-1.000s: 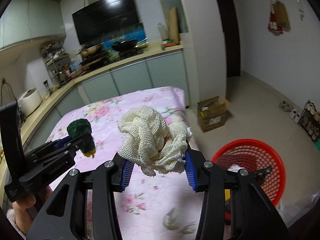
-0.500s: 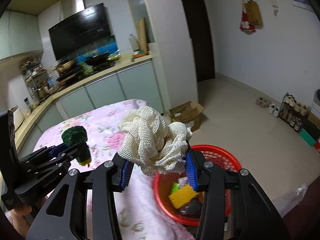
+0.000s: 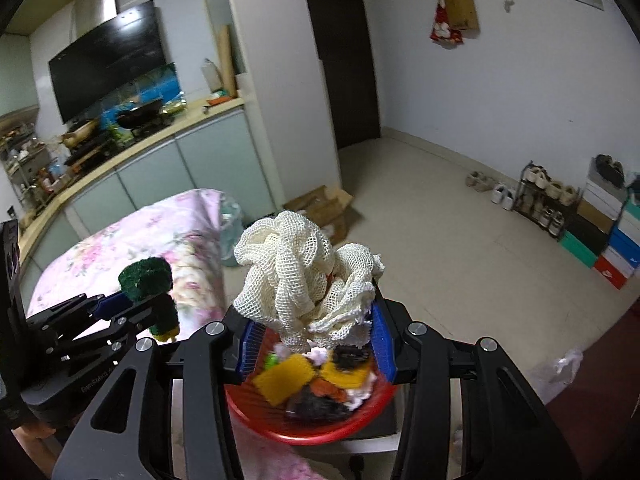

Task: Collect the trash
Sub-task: 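Open both tools to drop the sponge and mesh cloth into the basket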

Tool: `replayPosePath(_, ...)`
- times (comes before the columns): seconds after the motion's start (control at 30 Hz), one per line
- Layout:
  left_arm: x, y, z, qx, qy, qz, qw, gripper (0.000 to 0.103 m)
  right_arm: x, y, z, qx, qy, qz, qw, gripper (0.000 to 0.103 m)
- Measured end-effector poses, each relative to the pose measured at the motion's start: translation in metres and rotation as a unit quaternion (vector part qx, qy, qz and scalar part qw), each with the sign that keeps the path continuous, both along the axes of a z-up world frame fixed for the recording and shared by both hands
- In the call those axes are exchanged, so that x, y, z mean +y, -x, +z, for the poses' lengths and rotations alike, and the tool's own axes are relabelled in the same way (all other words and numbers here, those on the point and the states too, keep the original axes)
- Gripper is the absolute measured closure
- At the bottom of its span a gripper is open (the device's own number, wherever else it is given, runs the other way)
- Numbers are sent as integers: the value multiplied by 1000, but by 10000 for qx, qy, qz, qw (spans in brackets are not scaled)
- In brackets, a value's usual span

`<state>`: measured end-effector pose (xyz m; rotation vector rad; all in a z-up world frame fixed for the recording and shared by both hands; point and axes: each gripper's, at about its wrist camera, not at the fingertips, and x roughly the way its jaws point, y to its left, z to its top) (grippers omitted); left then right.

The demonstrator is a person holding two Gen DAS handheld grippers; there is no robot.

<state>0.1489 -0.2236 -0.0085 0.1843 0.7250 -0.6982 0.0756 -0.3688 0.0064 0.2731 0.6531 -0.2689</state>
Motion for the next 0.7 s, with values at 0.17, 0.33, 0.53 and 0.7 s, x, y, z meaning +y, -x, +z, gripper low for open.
replayPosePath(0.17, -22, -1, -14, 138, -115, -156, 9997, 72, -13, 1, -7, 121, -22, -173, 9998, 60)
replayPosePath(0.33, -41, -4, -30, 306, -244, -279, 9988, 71, -20, -3, -13, 212, -60, -219, 9995, 60)
replayPosePath(0.53, -61, -8, -53, 534, -428, -378, 9969, 71, -28, -7, -22, 293, -145, -283, 9991, 60)
replayPosePath(0.7, -73, -13, -69, 644, -562, -417, 9955, 71, -35, -7, -27, 350, -170, -346, 9986, 60)
